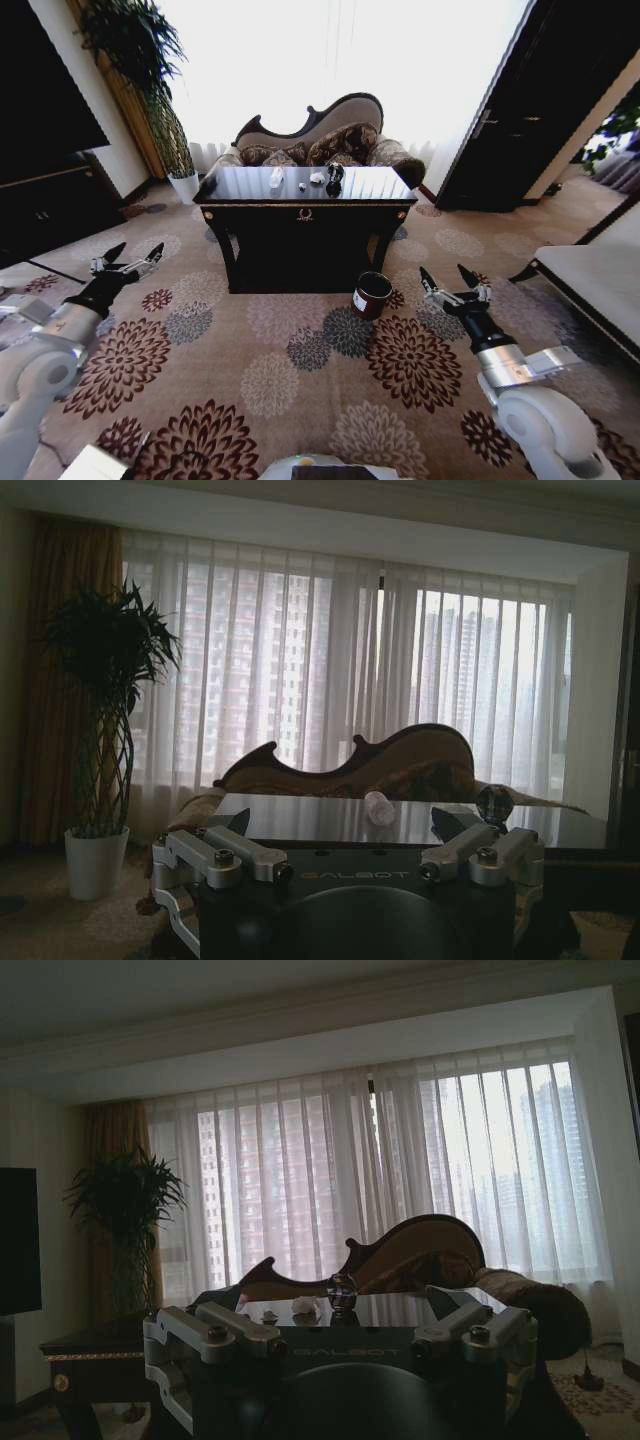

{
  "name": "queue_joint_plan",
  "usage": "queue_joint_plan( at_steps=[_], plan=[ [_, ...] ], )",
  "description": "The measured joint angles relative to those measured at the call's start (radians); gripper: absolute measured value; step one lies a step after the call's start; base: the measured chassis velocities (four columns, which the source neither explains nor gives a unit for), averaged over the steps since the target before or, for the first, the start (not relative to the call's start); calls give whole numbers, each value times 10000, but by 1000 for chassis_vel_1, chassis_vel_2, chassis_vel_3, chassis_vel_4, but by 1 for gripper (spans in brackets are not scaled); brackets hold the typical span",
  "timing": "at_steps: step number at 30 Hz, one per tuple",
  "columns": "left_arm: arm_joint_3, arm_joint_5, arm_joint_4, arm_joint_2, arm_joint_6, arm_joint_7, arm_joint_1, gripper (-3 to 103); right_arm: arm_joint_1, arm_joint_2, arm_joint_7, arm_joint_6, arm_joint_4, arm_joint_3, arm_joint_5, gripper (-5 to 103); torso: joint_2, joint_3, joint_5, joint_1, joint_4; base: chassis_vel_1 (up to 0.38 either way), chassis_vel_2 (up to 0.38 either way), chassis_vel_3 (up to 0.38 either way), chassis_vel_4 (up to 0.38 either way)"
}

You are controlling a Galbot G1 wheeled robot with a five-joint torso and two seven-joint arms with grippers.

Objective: Move to the front of the table and place the trash on the table into the trash bin.

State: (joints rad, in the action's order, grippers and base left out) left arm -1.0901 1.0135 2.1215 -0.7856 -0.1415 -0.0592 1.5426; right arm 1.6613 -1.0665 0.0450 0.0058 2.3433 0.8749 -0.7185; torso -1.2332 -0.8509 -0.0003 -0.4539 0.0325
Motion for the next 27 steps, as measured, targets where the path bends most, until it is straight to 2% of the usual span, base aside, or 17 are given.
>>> queue_joint_plan(
  at_steps=[12, 27],
  plan=[
    [133, 17, -8, 187, -8, -8, -90, 100, -15, 95, 5, -17, -60, -49, -5, 100, 0, 0, 1, 0, 0, 0, 0, 0, 0],
    [154, -4, 58, 96, -8, -46, -55, 100, -40, 83, 101, -18, -62, -118, -42, 100, 0, 0, 1, 0, 0, 0, 0, 0, 0]
  ],
)
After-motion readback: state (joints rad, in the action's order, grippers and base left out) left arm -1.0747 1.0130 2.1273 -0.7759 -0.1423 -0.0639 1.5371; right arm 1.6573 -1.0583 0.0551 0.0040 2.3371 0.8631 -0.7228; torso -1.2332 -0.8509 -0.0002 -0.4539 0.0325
